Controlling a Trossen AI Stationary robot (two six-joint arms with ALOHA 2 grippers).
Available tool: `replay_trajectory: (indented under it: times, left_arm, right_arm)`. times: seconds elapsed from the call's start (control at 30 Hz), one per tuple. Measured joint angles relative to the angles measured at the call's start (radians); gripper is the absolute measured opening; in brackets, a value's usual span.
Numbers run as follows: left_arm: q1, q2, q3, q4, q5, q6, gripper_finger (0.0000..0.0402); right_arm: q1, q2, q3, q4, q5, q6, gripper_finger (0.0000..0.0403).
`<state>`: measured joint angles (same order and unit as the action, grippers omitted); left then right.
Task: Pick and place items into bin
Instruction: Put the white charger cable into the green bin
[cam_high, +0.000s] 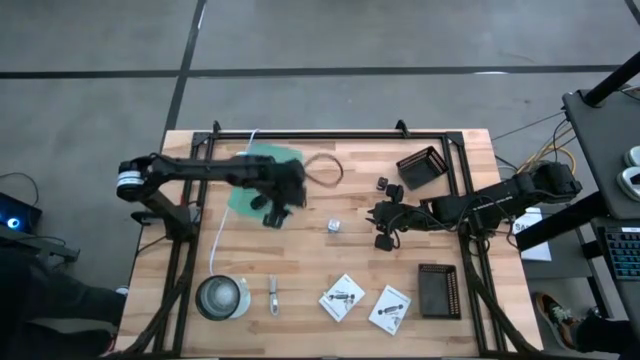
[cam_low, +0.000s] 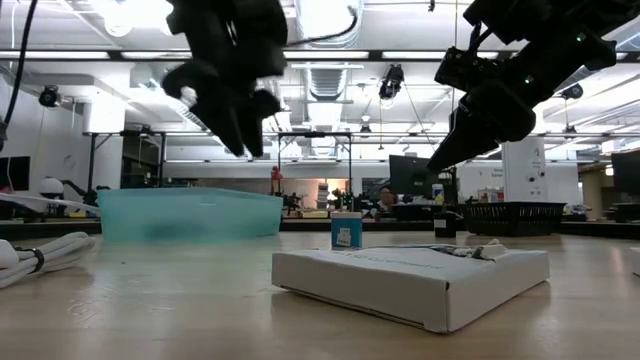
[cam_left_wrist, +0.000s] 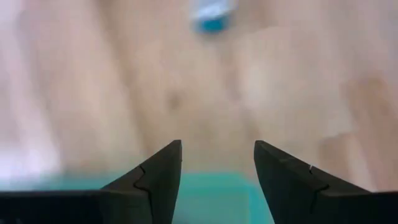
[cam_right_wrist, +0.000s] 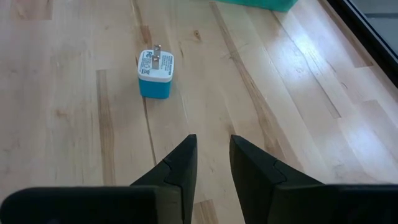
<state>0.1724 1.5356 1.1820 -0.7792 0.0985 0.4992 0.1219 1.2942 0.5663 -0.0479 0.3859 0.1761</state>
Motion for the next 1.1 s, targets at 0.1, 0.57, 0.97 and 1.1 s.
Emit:
replay_trajectory:
  times: [0.1,0.57,0.97,1.1]
  left_arm:
    - [-0.098,0.0,-0.007,0.013,0.007,0.096,0.0184]
    - [-0.5,0.002,-0.074,0.017,0.003,0.189,0.0185]
    - [-0.541,0.007,-0.206,0.174,0.005,0.186,0.0185]
    - [-0.54,0.004,-0.237,0.234,0.017,0.189,0.0185]
  right_arm:
    - [0.0,0.0,0.0,0.0,0.0,0.0,0.0082]
    - [0.0,0.0,0.0,0.001,0.0,0.058,0.0082]
    - [0.0,0.0,0.0,0.001,0.0,0.057,0.0082]
    - [0.0,0.0,0.0,0.001,0.0,0.057,0.0082]
